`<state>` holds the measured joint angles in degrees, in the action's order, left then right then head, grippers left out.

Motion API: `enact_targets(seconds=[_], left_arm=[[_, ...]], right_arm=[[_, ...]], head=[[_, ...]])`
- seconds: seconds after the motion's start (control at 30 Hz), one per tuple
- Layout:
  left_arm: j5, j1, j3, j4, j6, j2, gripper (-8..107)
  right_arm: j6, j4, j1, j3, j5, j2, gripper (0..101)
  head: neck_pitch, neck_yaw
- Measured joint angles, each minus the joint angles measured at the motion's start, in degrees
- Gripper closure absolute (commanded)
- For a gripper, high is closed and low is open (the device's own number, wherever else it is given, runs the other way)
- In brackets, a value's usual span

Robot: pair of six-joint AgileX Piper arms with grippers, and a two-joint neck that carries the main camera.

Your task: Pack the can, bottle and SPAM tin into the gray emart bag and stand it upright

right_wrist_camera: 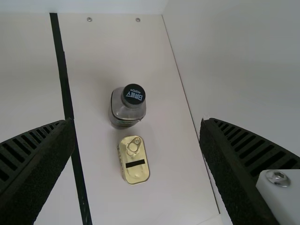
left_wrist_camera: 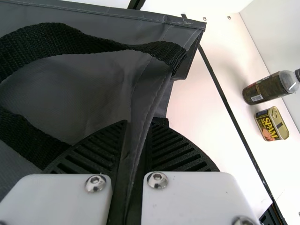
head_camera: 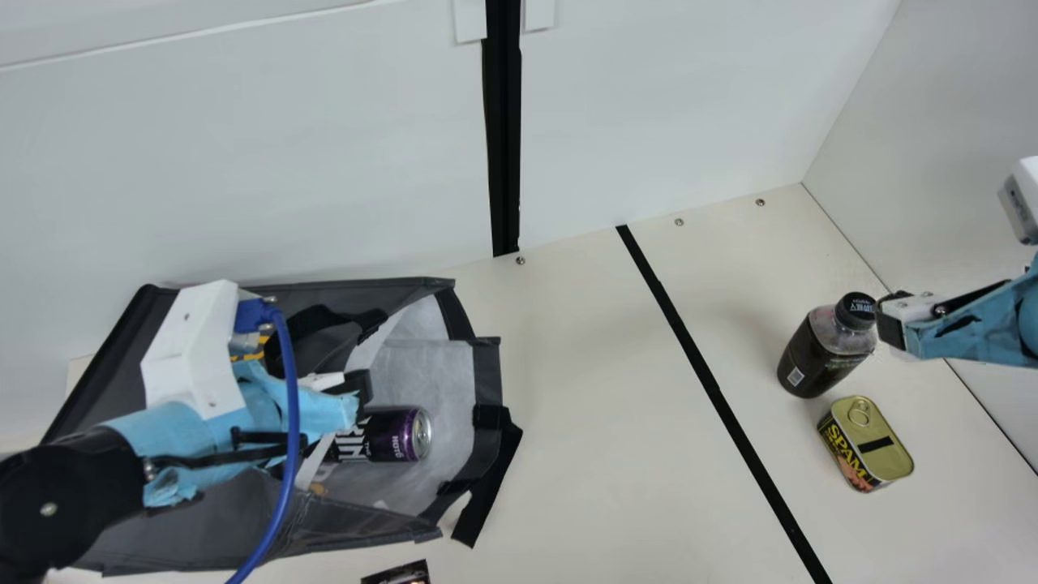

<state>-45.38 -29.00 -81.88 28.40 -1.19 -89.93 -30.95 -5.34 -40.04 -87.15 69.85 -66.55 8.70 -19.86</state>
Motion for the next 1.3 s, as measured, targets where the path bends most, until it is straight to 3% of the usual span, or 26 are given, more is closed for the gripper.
enact_targets(seconds=[0.63, 1.3], left_arm=[[0.0, 0.0, 0.0, 0.0, 0.0, 0.0, 107], [0.0, 0.0, 0.0, 0.0, 0.0, 0.0, 107]], right_arm=[[-0.9, 0.5, -1.2, -1.9, -0.8, -8.5, 6], [-2.1, -4.4, -1.8, -2.7, -1.3, -18.9, 6]], head=[[0.0, 0.0], [0.0, -0.1]])
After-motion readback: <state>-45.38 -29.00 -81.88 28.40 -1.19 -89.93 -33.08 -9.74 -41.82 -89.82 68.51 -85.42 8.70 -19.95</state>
